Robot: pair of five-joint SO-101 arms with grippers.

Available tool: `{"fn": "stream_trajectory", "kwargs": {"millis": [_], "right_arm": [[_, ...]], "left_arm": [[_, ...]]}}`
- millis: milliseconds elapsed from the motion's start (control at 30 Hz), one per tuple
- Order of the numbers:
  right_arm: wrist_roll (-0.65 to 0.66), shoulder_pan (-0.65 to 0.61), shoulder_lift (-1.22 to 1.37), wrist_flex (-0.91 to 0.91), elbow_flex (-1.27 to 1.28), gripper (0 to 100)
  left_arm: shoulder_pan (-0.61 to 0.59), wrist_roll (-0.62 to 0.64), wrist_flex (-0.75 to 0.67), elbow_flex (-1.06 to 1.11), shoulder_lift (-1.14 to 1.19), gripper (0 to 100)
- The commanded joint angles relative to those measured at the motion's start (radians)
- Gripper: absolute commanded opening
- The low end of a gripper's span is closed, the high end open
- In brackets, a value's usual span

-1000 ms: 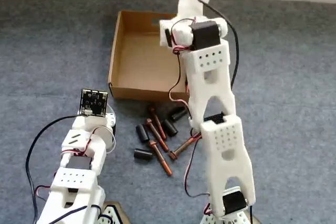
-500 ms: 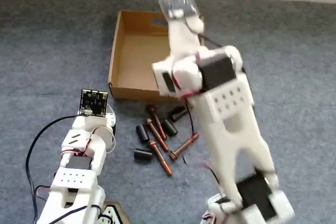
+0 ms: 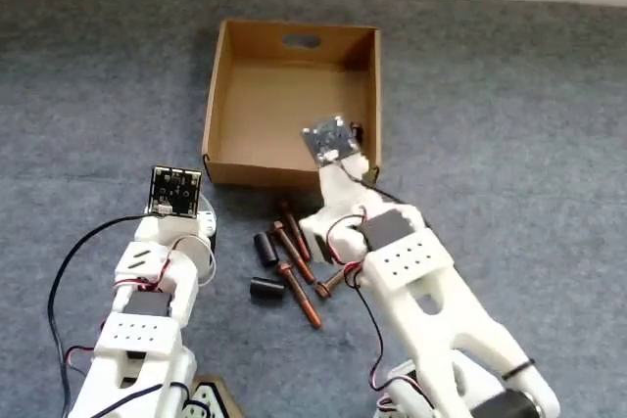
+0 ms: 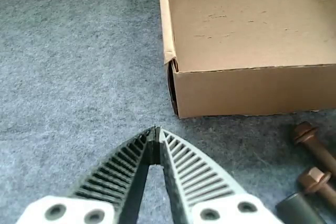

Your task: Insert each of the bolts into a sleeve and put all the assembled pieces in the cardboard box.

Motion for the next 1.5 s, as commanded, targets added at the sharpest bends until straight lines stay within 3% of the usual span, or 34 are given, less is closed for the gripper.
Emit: {"fn": "stream_trajectory", "kwargs": {"millis": [0, 267, 733, 900, 1233, 1467], "right_arm": [[0.049, -0.010, 0.088, -0.058, -0.004, 17.0], [0.055, -0.012, 0.291, -0.065, -0.116, 17.0], [0.057, -0.024, 0.398, -0.070, -0.131, 13.9], [0.057, -0.019, 0.398, -0.105, -0.133, 4.4], [0.057, -0.016, 0.389, -0.047, -0.163, 0.5], [0.055, 0.033, 0.170, 0.064, -0.159, 0.5]], "left_arm": [[0.016, -0.009, -0.017, -0.004, -0.021, 2], [0.016, -0.009, -0.017, -0.004, -0.021, 2], [0.018, -0.009, -0.017, -0.004, -0.021, 2], [0.018, -0.009, -0.017, -0.004, -0.021, 2], [0.018, -0.009, -0.017, -0.004, -0.019, 2], [0.018, -0.009, -0.017, -0.004, -0.019, 2]]}}
